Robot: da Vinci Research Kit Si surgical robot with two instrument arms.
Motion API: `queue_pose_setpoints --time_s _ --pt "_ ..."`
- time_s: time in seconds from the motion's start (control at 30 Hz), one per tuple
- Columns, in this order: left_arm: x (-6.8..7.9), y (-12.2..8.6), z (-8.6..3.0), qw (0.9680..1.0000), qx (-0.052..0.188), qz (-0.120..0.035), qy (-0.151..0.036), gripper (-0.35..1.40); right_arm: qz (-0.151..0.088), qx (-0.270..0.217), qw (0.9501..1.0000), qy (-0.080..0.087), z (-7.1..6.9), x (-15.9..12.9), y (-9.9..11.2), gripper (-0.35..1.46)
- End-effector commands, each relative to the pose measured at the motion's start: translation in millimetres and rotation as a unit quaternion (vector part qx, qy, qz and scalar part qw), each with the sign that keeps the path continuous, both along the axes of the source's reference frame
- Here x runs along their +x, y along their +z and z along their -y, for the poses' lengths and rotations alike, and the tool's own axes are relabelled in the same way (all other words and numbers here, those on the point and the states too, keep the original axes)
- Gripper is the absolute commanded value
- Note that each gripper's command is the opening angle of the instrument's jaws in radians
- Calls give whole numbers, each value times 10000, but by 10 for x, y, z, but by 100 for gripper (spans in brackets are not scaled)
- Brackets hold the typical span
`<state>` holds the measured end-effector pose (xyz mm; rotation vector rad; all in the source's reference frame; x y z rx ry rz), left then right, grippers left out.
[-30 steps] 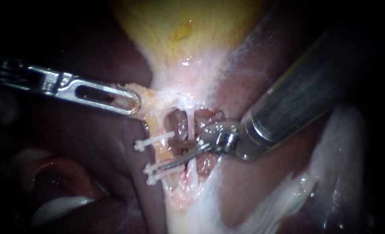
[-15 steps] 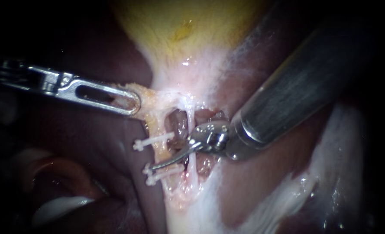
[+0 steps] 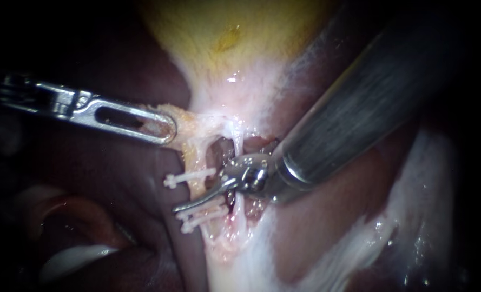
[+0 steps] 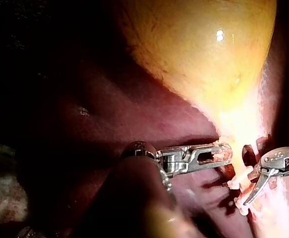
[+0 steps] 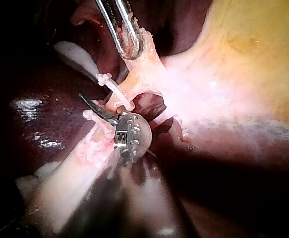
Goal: Go to the cutting position left tube
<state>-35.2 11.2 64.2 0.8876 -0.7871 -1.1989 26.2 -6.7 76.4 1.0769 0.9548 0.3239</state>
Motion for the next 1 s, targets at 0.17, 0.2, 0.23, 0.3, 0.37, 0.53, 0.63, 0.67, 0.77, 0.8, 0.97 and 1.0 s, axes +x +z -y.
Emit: queue_pose_setpoints --time_s 0.17,0.2,0.23,0.3,0.37,0.53,0.63,0.67,0.77,0.8,0.97,1.0 --pt "-1 0 0 10000 2 7 5 -35 -115 74 9999 71 1 8 0 136" --pt "-1 0 0 10000 2 7 5 -35 -137 84 9998 85 2 10 1 136" --pt "-1 0 0 10000 1 6 4 -35 -148 87 9998 91 2 11 1 136" --pt "-1 0 1 10000 7 13 13 -35 -181 100 9997 112 3 14 2 136" --pt "-1 0 1 10000 7 12 13 -35 -209 108 9996 146 3 16 4 136" --pt "-2 1 1 10000 6 12 12 -35 -316 156 9991 230 4 20 6 136" --pt "-2 0 1 10000 6 11 10 -35 -350 173 9989 253 4 21 6 136" --pt "-2 0 1 10000 6 10 10 -35 -350 174 9989 254 4 21 6 136" --pt "-2 0 1 10000 6 10 9 -35 -384 192 9987 276 3 22 6 136" --pt "-2 0 1 10000 6 10 9 -35 -407 204 9985 290 3 22 6 136" --pt "-2 0 1 10000 6 10 10 -35 -420 211 9985 295 3 22 6 136" --pt "-2 0 1 10000 6 10 10 -35 -420 211 9985 294 3 22 6 135"
